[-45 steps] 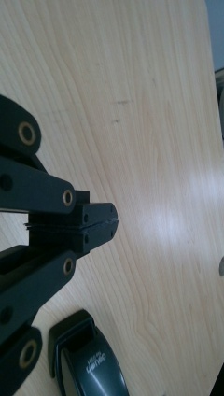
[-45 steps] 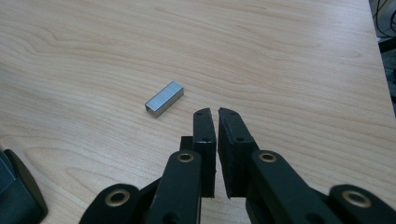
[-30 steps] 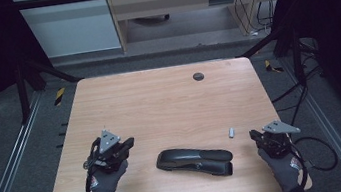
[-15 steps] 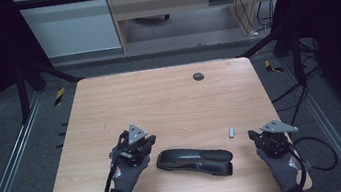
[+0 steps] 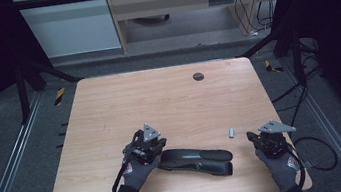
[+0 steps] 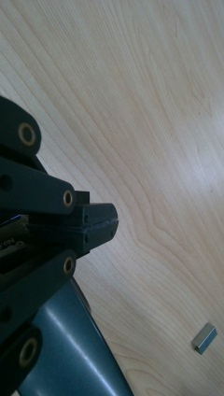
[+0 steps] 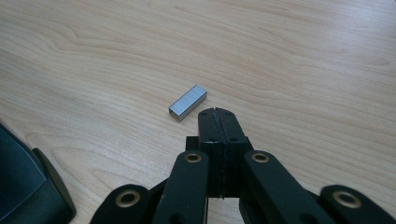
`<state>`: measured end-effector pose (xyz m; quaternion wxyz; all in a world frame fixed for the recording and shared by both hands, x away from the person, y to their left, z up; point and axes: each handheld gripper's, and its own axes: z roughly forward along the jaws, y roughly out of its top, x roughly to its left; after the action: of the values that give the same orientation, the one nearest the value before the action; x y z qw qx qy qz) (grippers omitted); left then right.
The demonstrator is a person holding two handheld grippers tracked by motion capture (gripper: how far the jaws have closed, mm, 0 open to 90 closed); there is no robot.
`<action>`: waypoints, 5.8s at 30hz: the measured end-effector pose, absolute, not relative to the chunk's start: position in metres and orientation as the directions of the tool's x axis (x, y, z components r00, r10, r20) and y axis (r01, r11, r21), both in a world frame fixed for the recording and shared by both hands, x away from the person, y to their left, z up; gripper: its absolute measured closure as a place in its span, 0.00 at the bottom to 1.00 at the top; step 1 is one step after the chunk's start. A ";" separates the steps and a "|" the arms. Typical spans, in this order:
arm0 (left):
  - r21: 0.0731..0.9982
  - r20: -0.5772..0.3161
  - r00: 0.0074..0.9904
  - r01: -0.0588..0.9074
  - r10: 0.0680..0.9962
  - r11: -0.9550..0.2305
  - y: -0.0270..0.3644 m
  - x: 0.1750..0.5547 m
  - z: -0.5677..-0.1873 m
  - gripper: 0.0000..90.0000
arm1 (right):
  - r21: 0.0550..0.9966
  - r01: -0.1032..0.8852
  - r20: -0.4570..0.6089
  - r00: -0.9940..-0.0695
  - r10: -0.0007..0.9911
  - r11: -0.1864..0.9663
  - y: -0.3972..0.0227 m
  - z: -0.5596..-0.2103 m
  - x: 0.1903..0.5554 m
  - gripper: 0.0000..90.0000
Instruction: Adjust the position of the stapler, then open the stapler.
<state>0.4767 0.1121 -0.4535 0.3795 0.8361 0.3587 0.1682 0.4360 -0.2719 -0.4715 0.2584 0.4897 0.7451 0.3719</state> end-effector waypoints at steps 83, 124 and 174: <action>0.804 0.241 0.711 0.234 0.661 -0.546 0.126 0.415 -0.421 0.57 | 0.808 0.554 0.027 -0.377 0.926 0.202 -0.272 -0.478 0.427 0.72; 0.692 0.445 0.760 0.043 0.473 -0.720 0.062 0.351 -0.400 0.34 | 0.801 0.561 0.007 -0.358 0.934 0.210 -0.273 -0.478 0.429 0.67; 0.463 0.636 0.709 -0.034 0.305 -0.886 -0.023 0.362 -0.430 0.31 | 0.787 0.580 0.039 -0.385 0.922 0.209 -0.272 -0.477 0.428 0.92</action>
<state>0.3615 -0.0234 -0.4296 0.2267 0.8961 0.0758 0.3738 0.4282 -0.2719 -0.4770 0.2280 0.5053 0.7433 0.3744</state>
